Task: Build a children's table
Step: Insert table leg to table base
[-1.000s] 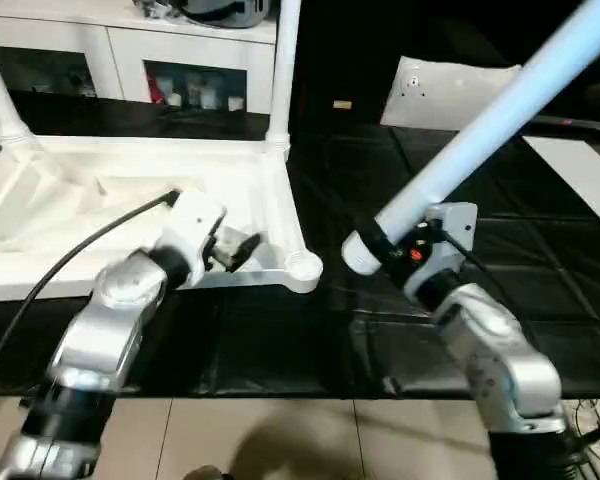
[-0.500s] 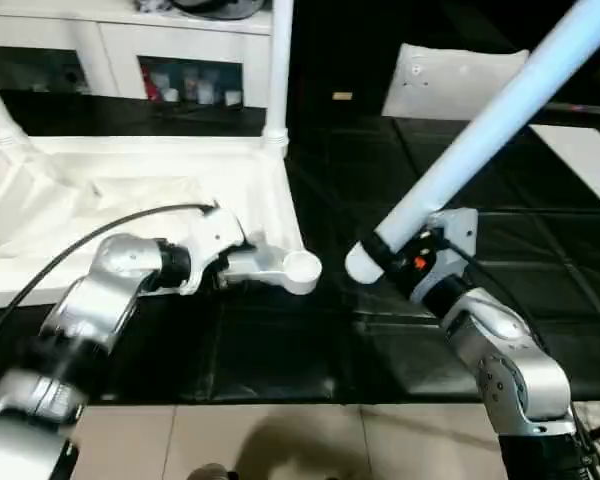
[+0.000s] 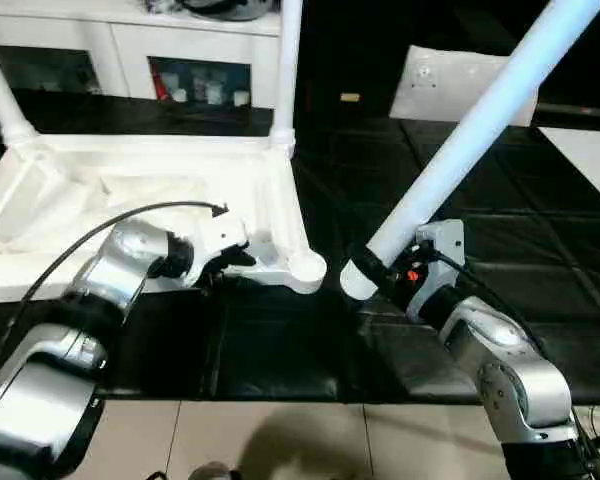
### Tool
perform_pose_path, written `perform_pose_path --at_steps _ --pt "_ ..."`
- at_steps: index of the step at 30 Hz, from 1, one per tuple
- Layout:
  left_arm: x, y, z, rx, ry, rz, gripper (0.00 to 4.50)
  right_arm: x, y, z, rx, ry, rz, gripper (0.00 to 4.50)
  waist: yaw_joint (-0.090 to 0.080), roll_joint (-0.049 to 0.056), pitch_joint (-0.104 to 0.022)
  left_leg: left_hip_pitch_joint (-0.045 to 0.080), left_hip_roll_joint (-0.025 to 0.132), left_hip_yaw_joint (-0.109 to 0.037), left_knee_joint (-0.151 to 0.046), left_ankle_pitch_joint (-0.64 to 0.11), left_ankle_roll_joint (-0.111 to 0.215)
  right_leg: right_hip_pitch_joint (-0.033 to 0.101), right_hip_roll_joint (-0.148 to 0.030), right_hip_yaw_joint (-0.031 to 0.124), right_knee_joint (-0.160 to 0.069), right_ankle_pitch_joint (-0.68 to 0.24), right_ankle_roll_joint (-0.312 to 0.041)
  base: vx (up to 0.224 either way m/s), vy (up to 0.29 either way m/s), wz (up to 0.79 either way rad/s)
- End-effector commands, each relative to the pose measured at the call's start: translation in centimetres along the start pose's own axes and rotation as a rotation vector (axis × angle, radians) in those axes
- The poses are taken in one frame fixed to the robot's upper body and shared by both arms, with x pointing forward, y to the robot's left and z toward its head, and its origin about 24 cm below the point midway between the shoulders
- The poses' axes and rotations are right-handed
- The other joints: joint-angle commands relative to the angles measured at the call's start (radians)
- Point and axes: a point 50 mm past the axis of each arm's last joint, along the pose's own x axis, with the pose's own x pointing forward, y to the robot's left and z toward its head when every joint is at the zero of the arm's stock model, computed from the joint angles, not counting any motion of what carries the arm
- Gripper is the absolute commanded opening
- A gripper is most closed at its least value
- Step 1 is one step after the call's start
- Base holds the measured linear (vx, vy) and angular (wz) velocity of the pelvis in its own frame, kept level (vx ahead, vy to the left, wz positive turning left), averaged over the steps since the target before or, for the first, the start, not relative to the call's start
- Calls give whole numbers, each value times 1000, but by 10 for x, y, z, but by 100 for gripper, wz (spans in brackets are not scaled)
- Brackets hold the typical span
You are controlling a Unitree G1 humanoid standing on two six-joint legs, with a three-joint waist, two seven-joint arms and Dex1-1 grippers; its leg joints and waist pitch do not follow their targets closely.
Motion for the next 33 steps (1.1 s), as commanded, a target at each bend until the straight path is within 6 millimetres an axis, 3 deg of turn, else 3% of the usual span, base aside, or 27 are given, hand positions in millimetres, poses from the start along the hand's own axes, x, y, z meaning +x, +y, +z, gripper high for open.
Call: perform_pose_path --at_steps 1,7,8,12,13,17,23,30,33 --pt "0 2 6 27 1 -9 197 -3 -1 6 -20 -17 -1 191 2 24 -66 32 73 -32 -84 -240 -49 38 -105 61 -68 -171 -212 0 0 0" --pt "1 3 4 20 2 -15 149 -3 -1 5 -26 -15 3 191 3 21 -65 31 73 -31 -83 -238 -40 39 -108 62 -70 -179 -220 0 0 0" --pt "1 4 3 17 4 -15 123 -2 -1 5 -26 -17 5 191 3 22 -64 32 72 -30 -83 -241 -40 38 -107 61 -72 -188 -217 0 0 0" --pt "0 6 4 15 0 -14 110 -2 -1 6 -26 -17 9 191 4 21 -64 33 75 -32 -84 -252 -43 37 -109 62 -72 -198 -217 0 0 0" --pt "0 7 4 15 -4 -13 81 -2 -1 6 -26 -17 10 191 4 22 -64 34 75 -32 -85 -252 -44 36 -109 61 -71 -197 -219 0 0 0" --pt "0 6 6 9 -20 -32 69 -1 1 5 -27 -14 19 191 4 21 -64 34 74 -31 -84 -251 -43 36 -108 61 -71 -192 -220 0 0 0" --pt "5 4 3 20 -3 -46 14 -1 2 5 -29 -10 29 191 3 19 -65 31 76 -31 -85 -237 -38 39 -109 61 -70 -173 -224 0 0 0" --pt "9 -1 1 69 21 -68 0 -2 0 7 -34 -6 35 191 2 18 -63 32 75 -29 -84 -242 -33 39 -110 62 -71 -181 -226 0 0 0" --pt "9 -4 3 69 -9 -108 0 -1 0 8 -30 -9 39 191 2 22 -63 33 76 -29 -85 -246 -35 37 -111 63 -74 -199 -223 0 0 0"
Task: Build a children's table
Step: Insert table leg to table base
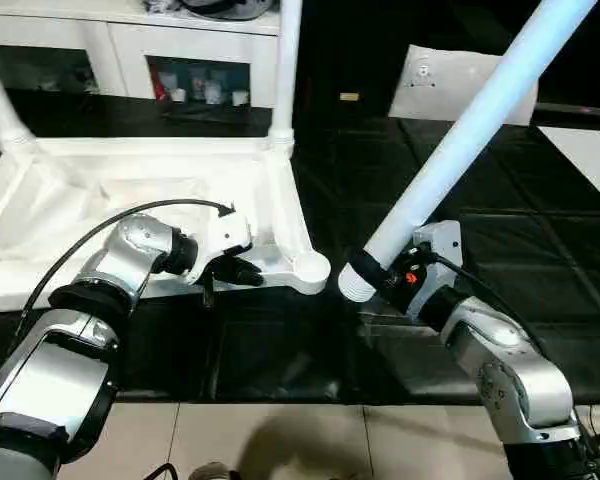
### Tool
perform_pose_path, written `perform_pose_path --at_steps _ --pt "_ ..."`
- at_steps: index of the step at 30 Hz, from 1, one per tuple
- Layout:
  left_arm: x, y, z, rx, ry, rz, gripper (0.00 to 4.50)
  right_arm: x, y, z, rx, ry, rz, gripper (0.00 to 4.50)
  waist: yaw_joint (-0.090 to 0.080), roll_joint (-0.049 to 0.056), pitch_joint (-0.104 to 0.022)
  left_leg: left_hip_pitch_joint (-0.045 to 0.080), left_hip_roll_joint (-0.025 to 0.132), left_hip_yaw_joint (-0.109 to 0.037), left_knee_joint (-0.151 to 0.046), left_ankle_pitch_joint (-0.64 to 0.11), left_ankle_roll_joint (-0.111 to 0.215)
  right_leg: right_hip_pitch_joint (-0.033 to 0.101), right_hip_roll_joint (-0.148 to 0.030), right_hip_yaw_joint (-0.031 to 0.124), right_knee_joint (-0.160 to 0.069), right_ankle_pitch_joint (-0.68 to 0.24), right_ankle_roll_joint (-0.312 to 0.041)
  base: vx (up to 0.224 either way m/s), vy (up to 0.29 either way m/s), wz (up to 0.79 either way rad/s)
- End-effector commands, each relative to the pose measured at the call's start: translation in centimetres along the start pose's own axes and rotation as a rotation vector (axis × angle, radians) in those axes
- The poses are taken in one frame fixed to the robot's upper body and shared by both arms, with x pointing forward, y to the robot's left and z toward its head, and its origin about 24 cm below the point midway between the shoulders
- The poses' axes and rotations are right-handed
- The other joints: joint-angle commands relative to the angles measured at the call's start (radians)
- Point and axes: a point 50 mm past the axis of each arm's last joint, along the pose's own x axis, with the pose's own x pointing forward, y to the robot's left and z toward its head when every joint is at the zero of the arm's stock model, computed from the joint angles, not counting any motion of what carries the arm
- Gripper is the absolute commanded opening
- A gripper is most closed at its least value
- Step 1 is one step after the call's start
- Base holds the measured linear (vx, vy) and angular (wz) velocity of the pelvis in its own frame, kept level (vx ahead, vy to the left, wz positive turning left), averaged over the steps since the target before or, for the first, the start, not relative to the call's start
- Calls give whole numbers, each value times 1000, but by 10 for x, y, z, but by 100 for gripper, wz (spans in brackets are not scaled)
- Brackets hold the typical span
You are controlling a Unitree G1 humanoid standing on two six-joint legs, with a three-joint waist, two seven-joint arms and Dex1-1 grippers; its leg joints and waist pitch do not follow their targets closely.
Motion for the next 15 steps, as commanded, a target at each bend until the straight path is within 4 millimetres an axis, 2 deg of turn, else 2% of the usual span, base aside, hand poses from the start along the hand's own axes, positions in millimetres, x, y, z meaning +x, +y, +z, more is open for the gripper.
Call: perform_pose_path --at_steps 1,4,6,8,11,12,13,14,15 --pt "5 -9 6 -1 -55 -92 0 -1 0 10 -9 -29 13 191 3 21 -64 34 79 -32 -84 -244 -39 37 -111 63 -69 -184 -229 0 0 0" --pt "4 -16 13 2 -112 -156 0 -1 1 12 0 -39 20 191 4 21 -66 33 82 -32 -85 -227 -39 39 -111 62 -61 -144 -241 0 0 0" --pt "5 -21 16 33 -131 -173 0 0 1 13 4 -43 24 191 6 20 -68 32 78 -27 -81 -196 -25 39 -108 61 -57 -86 -255 0 0 0" --pt "8 -24 15 73 -101 -146 0 0 2 12 4 -39 30 191 8 19 -65 32 77 -25 -81 -199 -17 38 -107 62 -60 -106 -246 0 0 0" --pt "11 -25 15 78 -105 -99 0 1 4 11 -1 -33 36 191 13 20 -62 34 78 -28 -84 -228 -31 37 -107 61 -66 -180 -219 0 0 0" --pt "14 -28 18 55 -135 -97 0 1 5 9 -2 -28 39 191 13 15 -60 34 79 -28 -85 -240 -37 36 -108 61 -67 -207 -211 0 0 0" --pt "15 -31 20 42 -159 -99 0 1 5 8 -2 -26 40 191 13 15 -60 34 81 -29 -87 -245 -39 36 -109 62 -68 -216 -211 0 0 0" --pt "16 -32 21 38 -166 -101 44 0 5 8 -2 -25 40 191 13 16 -59 34 78 -29 -86 -247 -39 34 -109 62 -73 -242 -200 0 0 0" --pt "17 -34 22 29 -180 -98 44 0 5 7 -3 -22 41 191 13 14 -60 34 78 -28 -85 -243 -38 33 -108 62 -73 -243 -197 0 0 0"
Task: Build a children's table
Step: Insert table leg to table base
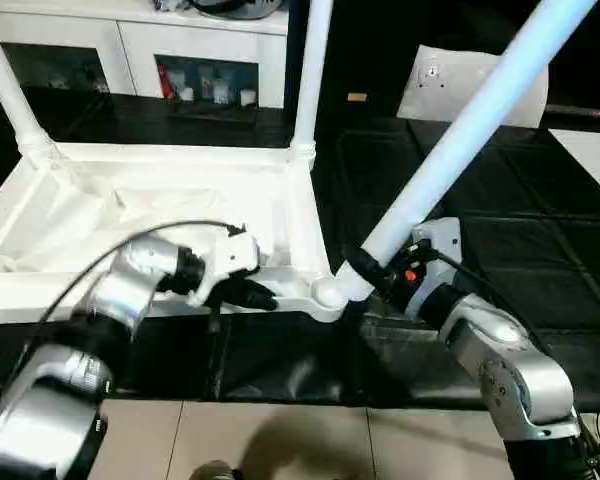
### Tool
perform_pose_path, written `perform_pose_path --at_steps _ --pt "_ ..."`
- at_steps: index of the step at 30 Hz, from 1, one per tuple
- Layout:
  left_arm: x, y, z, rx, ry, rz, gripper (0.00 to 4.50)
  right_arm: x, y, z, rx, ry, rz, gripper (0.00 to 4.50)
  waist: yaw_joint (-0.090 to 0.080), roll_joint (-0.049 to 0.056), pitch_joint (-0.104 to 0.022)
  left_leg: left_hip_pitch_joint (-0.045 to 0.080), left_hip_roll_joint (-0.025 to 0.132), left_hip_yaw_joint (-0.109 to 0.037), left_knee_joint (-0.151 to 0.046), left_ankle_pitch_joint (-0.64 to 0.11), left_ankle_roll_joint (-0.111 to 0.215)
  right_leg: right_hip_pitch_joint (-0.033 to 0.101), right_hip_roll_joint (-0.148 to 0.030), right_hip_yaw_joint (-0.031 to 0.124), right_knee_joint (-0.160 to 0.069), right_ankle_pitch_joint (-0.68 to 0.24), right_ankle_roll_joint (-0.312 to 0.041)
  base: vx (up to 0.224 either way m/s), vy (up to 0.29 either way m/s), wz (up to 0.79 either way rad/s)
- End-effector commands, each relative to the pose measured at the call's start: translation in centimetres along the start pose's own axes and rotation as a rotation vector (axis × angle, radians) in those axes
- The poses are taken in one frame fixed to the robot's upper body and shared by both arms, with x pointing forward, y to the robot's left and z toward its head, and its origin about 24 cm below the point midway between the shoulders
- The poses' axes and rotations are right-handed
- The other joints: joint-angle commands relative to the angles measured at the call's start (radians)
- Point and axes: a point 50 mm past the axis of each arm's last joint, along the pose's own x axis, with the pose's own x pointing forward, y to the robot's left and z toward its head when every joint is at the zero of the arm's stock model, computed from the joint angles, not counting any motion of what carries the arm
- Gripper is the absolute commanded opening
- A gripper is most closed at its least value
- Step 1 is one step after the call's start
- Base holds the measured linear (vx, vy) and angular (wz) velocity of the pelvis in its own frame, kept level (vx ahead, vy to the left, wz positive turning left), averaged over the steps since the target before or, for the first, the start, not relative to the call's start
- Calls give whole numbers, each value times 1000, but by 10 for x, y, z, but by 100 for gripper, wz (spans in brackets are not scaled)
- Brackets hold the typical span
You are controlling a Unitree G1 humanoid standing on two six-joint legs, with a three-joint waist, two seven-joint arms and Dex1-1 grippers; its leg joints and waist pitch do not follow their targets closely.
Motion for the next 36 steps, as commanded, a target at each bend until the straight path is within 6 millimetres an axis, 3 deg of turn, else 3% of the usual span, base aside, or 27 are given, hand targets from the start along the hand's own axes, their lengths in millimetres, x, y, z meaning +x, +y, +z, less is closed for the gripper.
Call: perform_pose_path --at_steps 1,5,13,24,25,28,29,32,36 --pt "4 0 16 27 -71 13 55 -2 2 5 -24 -18 8 191 -2 16 -61 32 79 -30 -84 -233 -40 34 -108 63 -72 -222 -192 0 0 0" --pt "6 1 10 52 -20 67 83 -1 2 5 -27 -15 11 191 -2 14 -62 28 75 -30 -84 -224 -35 36 -105 62 -72 -204 -184 0 0 0" --pt "6 -4 6 35 36 21 83 -1 3 5 -30 -10 13 191 -13 14 -55 35 74 -35 -89 -296 -50 29 -105 63 -88 -345 -149 0 0 0" --pt "5 -5 3 51 82 22 83 1 3 4 -24 1 10 191 -20 12 -61 29 73 -30 -84 -211 -24 37 -103 63 -73 -199 -187 0 0 0" --pt "5 -4 3 49 78 23 56 2 3 4 -16 8 13 191 -20 9 -61 29 73 -29 -84 -212 -23 37 -102 63 -74 -203 -187 0 0 0" --pt "5 -5 4 49 66 21 49 3 4 3 -10 23 22 191 -19 11 -60 30 73 -30 -85 -218 -23 36 -102 63 -75 -224 -185 0 0 0" --pt "5 -5 3 50 67 20 23 4 4 2 -13 31 33 191 -20 12 -59 30 73 -30 -85 -227 -27 35 -103 63 -77 -237 -181 0 0 0" --pt "4 -6 2 57 68 20 6 7 5 2 -32 38 60 191 -20 12 -58 31 73 -31 -86 -243 -32 34 -104 63 -80 -268 -173 0 0 0" --pt "3 -5 -2 105 102 52 1 12 8 2 -56 51 114 191 -20 15 -61 29 74 -31 -85 -225 -30 36 -102 63 -75 -218 -182 0 0 0"
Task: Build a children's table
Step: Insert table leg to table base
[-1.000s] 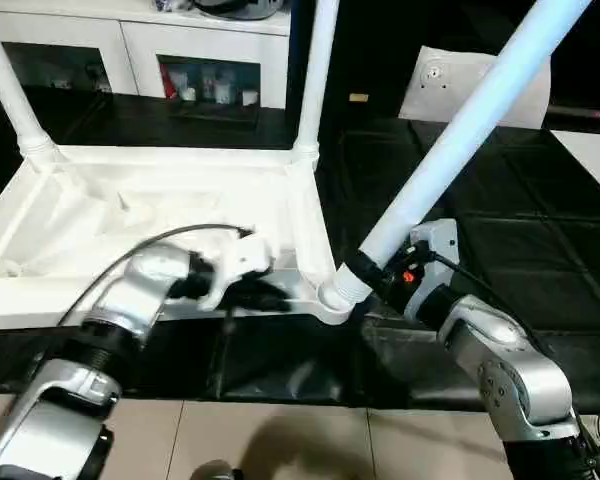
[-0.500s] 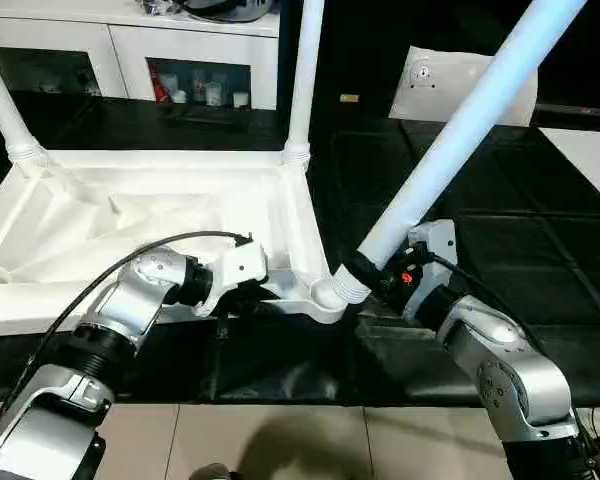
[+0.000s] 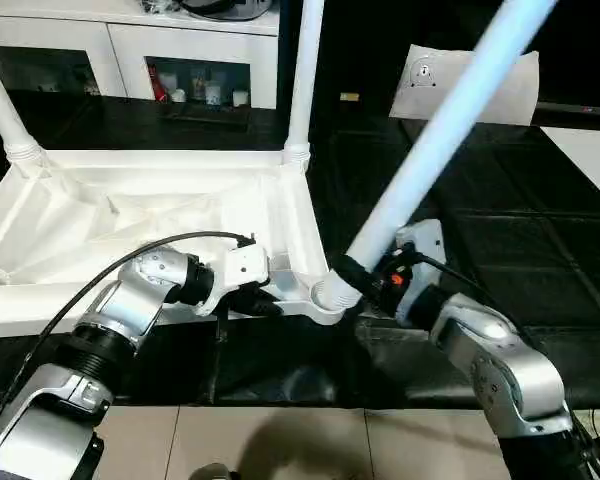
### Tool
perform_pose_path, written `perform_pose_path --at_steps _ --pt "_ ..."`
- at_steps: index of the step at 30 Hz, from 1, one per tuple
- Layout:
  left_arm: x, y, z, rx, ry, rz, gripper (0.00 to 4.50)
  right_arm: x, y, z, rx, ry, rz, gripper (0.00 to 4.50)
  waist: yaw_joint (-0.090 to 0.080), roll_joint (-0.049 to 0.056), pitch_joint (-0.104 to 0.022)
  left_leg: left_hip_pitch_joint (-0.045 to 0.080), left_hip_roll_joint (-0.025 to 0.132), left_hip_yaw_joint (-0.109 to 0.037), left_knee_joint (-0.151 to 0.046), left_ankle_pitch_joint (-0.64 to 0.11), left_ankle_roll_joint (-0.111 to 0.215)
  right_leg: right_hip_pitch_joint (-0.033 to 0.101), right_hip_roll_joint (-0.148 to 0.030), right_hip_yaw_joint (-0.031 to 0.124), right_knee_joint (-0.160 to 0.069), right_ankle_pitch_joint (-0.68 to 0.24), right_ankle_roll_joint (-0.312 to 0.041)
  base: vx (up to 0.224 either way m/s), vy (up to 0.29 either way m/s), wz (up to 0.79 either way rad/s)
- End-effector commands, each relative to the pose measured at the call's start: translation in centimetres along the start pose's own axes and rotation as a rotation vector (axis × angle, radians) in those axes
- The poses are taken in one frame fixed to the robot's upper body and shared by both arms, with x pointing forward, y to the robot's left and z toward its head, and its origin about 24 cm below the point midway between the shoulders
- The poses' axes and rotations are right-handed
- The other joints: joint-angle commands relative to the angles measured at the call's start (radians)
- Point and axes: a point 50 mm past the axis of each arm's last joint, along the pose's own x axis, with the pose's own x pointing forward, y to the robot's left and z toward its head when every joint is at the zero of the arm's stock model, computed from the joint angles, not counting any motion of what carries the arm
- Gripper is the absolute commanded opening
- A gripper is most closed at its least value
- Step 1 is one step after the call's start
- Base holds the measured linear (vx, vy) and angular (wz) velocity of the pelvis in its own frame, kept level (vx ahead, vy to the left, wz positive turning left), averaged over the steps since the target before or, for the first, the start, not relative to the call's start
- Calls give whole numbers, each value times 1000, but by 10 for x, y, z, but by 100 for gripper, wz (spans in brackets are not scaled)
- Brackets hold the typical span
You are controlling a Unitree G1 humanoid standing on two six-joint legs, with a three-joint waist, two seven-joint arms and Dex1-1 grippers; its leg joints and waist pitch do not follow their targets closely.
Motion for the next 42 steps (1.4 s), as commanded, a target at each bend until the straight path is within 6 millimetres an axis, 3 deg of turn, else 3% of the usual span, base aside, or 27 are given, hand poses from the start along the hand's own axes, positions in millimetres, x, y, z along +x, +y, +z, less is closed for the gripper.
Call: perform_pose_path --at_steps 1,8,17,25,42 --pt "-1 1 -3 44 39 35 1 2 -1 2 -31 4 19 191 -1 14 -60 23 74 -31 -81 -225 -29 32 -102 63 -75 -209 -186 0 0 0" --pt "-3 1 1 36 -20 -13 0 11 -4 -5 -83 76 86 191 -1 8 -56 26 73 -32 -80 -265 -37 27 -107 63 -83 -311 -174 0 0 0" --pt "-3 0 6 33 -47 -63 0 19 -4 -13 -117 134 127 191 -1 10 -63 22 73 -28 -77 -183 -14 36 -102 62 -64 -143 -214 0 0 0" --pt "-2 6 7 30 -35 -30 0 21 1 -18 -116 174 189 191 0 10 -58 27 74 -30 -79 -236 -27 33 -105 63 -76 -251 -195 0 0 0" --pt "-7 7 5 20 -31 -42 0 12 -10 -19 -134 208 176 191 1 15 -60 26 75 -30 -79 -227 -24 34 -105 63 -74 -214 -207 0 0 0"
